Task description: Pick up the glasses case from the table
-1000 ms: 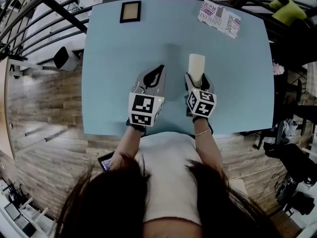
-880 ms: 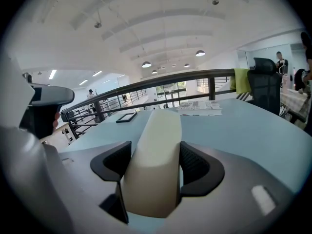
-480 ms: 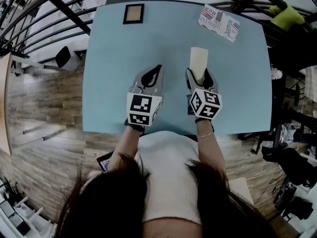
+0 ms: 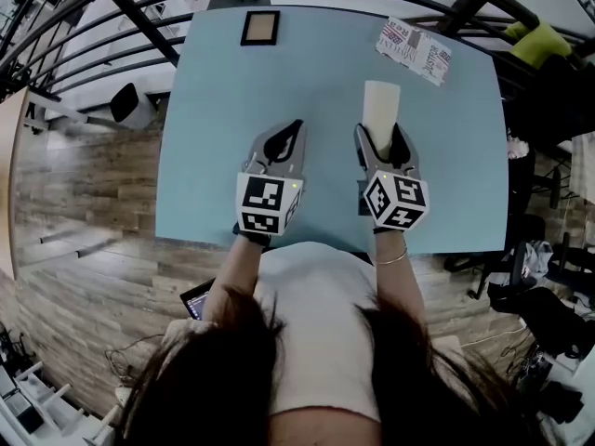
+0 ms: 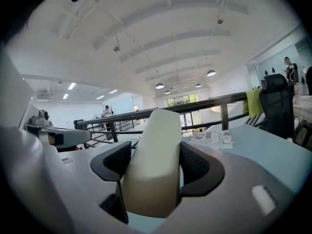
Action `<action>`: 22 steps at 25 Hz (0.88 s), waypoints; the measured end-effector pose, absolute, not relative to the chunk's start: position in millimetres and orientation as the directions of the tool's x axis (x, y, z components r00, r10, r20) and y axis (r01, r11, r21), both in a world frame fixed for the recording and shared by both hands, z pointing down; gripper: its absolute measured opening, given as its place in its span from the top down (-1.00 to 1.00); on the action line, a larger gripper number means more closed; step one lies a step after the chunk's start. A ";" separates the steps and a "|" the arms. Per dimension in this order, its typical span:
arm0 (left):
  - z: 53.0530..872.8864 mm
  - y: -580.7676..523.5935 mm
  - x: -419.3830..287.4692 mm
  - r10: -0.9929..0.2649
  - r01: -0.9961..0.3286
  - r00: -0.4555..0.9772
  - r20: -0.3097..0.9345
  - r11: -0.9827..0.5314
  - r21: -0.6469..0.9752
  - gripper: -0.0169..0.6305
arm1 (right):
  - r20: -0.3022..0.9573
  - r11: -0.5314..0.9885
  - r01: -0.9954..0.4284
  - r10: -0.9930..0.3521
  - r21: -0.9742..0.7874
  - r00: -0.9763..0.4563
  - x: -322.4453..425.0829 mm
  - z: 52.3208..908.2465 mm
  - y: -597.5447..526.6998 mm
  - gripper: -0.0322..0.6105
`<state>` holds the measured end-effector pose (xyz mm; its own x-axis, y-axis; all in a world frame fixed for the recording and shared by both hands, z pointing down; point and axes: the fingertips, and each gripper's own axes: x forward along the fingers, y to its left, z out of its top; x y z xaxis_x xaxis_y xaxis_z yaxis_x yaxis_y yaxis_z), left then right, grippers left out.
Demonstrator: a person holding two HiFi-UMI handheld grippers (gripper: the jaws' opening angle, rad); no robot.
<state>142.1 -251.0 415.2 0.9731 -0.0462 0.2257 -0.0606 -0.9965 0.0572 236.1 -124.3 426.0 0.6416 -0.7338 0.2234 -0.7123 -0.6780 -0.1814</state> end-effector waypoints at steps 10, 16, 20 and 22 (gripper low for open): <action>400.6 -248.7 123.0 -0.082 -0.096 0.979 0.187 -0.993 0.067 0.77 | 0.147 -0.652 -0.751 -0.757 -0.102 0.637 219.1 387.6 -100.3 -0.07; 394.3 -251.8 111.0 -0.101 -0.114 0.980 0.171 -0.991 0.070 0.77 | 0.130 -0.636 -0.771 -0.768 -0.040 0.627 206.2 375.7 -88.1 -0.07; 394.0 -252.0 107.6 -0.105 -0.118 0.980 0.169 -0.991 0.067 0.77 | 0.126 -0.632 -0.774 -0.771 -0.033 0.624 203.6 373.5 -79.1 -0.07; 394.4 -251.9 105.8 -0.107 -0.120 0.980 0.168 -0.991 0.067 0.77 | 0.119 -0.631 -0.776 -0.773 -0.028 0.624 202.1 371.3 -75.9 -0.07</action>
